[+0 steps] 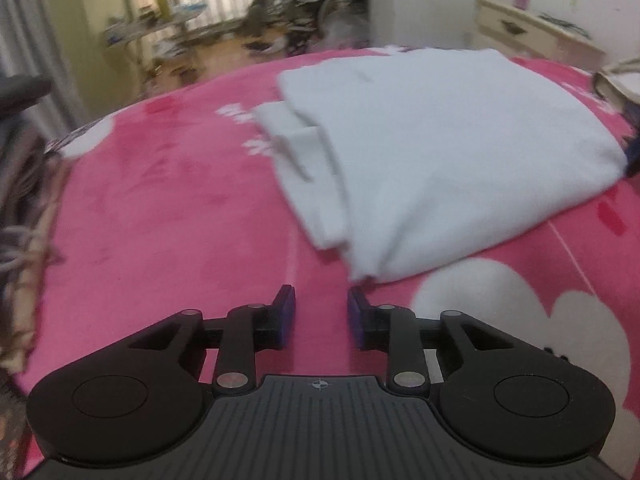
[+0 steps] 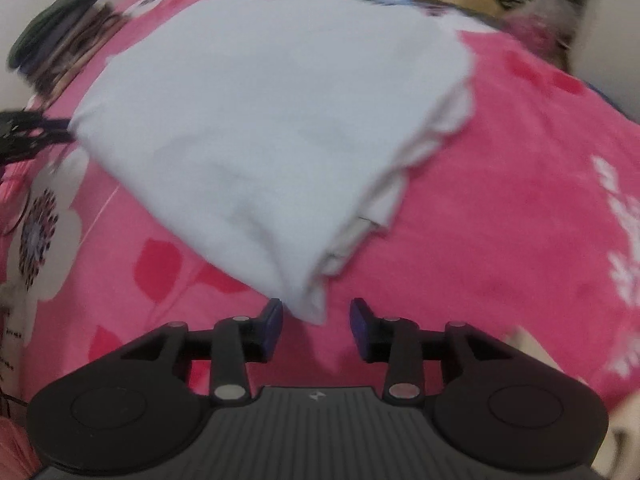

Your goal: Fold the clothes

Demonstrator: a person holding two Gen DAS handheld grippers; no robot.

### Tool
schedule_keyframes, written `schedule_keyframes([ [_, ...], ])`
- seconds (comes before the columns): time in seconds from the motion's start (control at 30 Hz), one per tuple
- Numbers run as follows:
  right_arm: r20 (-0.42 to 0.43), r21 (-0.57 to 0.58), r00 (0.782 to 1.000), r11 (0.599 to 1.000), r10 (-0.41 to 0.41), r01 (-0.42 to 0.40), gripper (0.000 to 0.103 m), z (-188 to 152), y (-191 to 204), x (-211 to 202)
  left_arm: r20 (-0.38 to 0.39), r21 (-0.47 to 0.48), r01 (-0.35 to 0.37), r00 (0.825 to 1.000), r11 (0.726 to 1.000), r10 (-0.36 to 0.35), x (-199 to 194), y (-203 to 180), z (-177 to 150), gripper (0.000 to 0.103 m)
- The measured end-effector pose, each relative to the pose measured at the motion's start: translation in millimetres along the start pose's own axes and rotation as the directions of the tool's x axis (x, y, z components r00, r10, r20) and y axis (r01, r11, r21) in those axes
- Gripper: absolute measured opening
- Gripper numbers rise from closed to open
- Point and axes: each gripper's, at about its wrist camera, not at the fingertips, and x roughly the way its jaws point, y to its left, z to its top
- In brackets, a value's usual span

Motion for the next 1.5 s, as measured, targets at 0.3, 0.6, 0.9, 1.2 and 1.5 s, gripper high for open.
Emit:
schedule_keyframes([
  [0.3, 0.209, 0.129, 0.975, 0.991, -0.072, 0.045, 0.039, 26, -14, -46, 0.175, -0.016, -0.021, 0.984, 1.000, 0.023, -24, -27, 44, 0.038],
  [0.6, 0.224, 0.066, 0.974, 0.996, 0.046, -0.062, 0.039, 68, 19, -1, 0.019, 0.066, -0.001, 1.000, 0.998, 0.000, 45, -65, 60, 0.044],
  [0.9, 0.156, 0.188, 0.988, 0.981, 0.019, -0.049, 0.039, 55, -7, 15, 0.045, -0.028, 0.034, 0.998, 0.999, -0.033, 29, -40, 46, 0.049],
  [1.2, 0.174, 0.089, 0.985, 0.996, -0.016, 0.000, 0.042, 58, 21, -20, 0.062, 0.038, -0.010, 0.998, 0.999, 0.007, 8, -49, 39, 0.055],
  [1.5, 0.136, -0.146, 0.991, 0.989, -0.016, 0.036, 0.054, 50, 72, -15, -0.002, -0.157, 0.047, 0.999, 0.987, -0.048, 9, -28, 33, 0.057],
])
